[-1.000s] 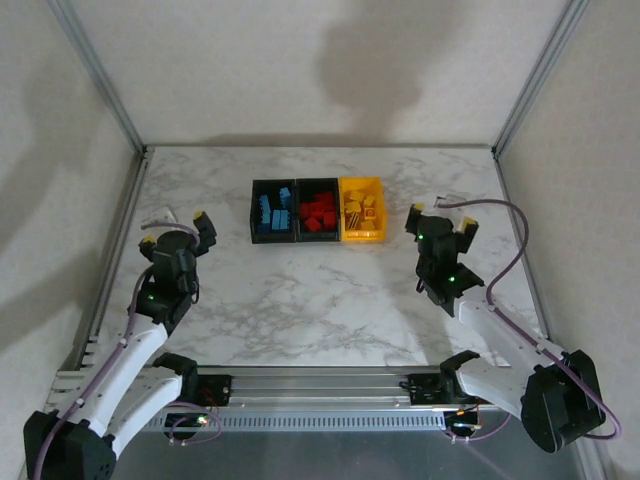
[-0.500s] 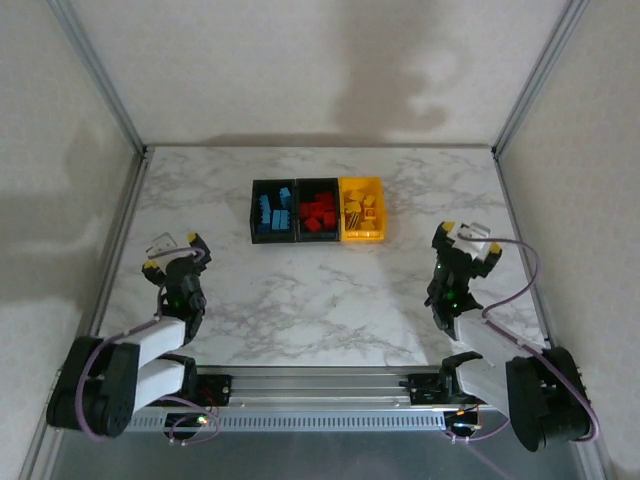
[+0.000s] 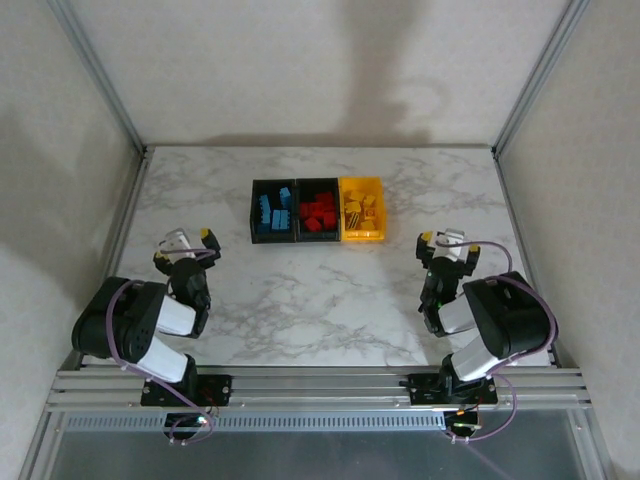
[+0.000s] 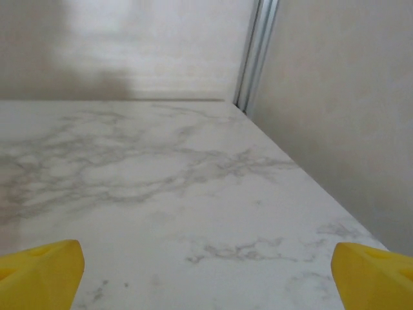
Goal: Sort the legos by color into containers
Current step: Reset both arms
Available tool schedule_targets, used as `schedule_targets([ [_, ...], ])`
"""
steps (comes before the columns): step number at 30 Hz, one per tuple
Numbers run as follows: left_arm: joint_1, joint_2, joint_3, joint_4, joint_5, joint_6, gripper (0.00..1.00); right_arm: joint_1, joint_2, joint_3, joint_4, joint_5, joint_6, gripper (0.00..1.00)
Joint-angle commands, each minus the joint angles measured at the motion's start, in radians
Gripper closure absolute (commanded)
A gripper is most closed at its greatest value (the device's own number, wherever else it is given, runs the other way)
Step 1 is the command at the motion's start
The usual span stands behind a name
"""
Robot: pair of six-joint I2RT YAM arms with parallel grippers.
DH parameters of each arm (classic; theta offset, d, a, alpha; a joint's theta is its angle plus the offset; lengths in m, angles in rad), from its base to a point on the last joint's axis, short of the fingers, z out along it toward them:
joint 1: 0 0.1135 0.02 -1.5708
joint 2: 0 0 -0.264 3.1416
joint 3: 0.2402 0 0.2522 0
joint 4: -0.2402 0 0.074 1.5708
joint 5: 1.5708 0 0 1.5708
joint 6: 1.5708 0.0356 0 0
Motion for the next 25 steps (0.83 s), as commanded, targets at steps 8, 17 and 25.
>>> schedule_targets([
  [8,-0.002,0.003,0.046,0.009,0.028,0.029,0.00,-0.168,0.010,0.034,-0.018,-0.272,0.135,0.01],
  [17,-0.004,0.004,0.046,0.006,0.025,0.031,0.01,-0.171,0.012,0.034,-0.009,-0.273,0.133,0.01],
  [25,-0.003,0.002,0.046,0.005,0.025,0.029,0.00,-0.199,0.007,0.045,-0.043,-0.329,0.147,0.01],
])
